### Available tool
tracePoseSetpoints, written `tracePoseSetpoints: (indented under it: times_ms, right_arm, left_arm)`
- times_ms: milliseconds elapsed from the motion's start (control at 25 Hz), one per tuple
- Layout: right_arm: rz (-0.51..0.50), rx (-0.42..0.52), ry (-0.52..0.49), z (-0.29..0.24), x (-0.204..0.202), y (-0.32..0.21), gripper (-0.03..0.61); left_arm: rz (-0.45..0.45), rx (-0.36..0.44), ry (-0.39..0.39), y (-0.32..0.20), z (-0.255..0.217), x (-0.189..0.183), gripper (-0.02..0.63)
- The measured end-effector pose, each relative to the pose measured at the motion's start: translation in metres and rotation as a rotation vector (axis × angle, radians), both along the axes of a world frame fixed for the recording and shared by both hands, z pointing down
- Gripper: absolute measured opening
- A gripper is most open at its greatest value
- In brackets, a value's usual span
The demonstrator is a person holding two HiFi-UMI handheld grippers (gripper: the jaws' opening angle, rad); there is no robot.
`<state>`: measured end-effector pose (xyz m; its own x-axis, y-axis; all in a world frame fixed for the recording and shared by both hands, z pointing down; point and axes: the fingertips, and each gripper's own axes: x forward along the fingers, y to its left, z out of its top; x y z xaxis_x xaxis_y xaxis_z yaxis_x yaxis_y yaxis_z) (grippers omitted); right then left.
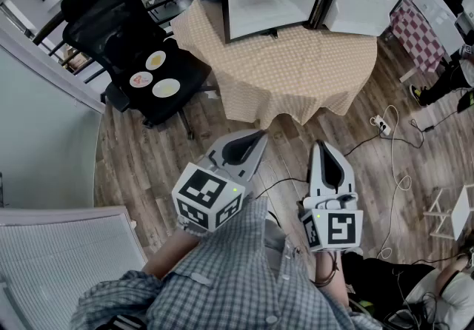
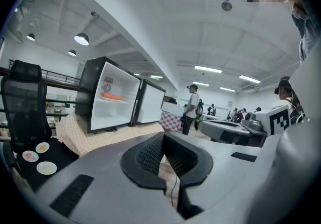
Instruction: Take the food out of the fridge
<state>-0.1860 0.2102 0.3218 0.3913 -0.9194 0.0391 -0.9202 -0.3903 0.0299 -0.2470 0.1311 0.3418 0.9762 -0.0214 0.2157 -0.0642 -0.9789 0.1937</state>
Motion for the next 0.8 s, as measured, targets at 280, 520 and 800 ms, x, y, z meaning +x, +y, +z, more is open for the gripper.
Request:
tracePoseSetpoints:
  times_ms: [280,520,800]
  right_arm:
    - [-0.005,0.001,-0.002,0.002,0.001,0.0,0.009]
    - [0.005,0.007,-0.013,0.003,0.006,0.006,0.009]
    - [0.006,-0.002,-0.008,0.007,0.018,0.023,0.009]
  left_arm:
    - [0.005,0.002,-0.007,0.003,0.003,0.003,0.003]
    - [0.0,0.004,-0.009,0.006,0.003,0.006,0.003]
    - [-0.017,0.013,-0.012,0.02,0.003,0.013,0.003]
